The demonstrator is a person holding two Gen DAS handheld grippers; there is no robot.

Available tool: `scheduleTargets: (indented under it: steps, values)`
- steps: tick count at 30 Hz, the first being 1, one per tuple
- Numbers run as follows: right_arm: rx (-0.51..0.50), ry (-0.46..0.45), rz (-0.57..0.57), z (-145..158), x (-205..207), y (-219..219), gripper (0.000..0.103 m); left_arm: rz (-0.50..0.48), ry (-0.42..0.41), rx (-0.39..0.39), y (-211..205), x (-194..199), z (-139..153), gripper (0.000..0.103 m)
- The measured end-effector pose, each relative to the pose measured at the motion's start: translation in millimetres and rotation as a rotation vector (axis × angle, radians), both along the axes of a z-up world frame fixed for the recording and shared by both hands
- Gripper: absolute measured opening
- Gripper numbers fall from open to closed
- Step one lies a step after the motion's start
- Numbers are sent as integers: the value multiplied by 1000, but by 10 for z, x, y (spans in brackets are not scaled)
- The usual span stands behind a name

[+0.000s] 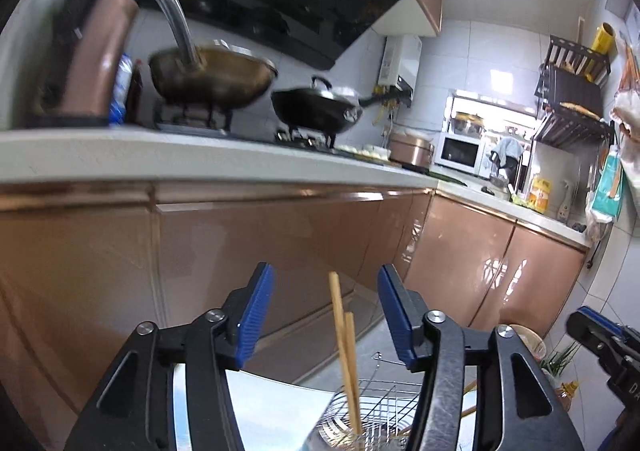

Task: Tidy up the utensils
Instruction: 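Open the left gripper into the holder while the right gripper opens too, then withdraw both open grippers and lower them toward the loose chopsticks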

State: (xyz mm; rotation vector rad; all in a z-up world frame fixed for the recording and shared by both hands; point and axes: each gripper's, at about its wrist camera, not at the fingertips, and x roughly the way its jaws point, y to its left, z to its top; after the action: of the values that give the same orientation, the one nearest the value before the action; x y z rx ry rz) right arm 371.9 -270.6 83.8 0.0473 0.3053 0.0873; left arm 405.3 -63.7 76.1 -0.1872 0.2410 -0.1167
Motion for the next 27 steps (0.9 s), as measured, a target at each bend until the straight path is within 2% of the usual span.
scheduleTargets:
  steps: [4, 8, 11, 18, 24, 27]
  values:
    - [-16, -23, -7, 296, -384, -4, 22, 33, 3, 41, 249, -371, 283, 57]
    - [-38, -3, 7, 464, -706, 8, 22, 50, 55, 62, 523, -712, 450, 57]
    - [-52, 28, 11, 510, -928, 25, 22, 40, 110, 86, 711, -942, 466, 57]
    - [-65, 115, 20, 415, -1368, 15, 22, 24, 252, 186, 1023, -1356, 333, 57]
    - [-80, 159, 20, 302, -1642, -23, 22, 31, 352, 198, 1220, -1506, 100, 57]
    - [-92, 189, 24, 219, -1718, -45, 22, 19, 402, 234, 1238, -1524, -43, 57]
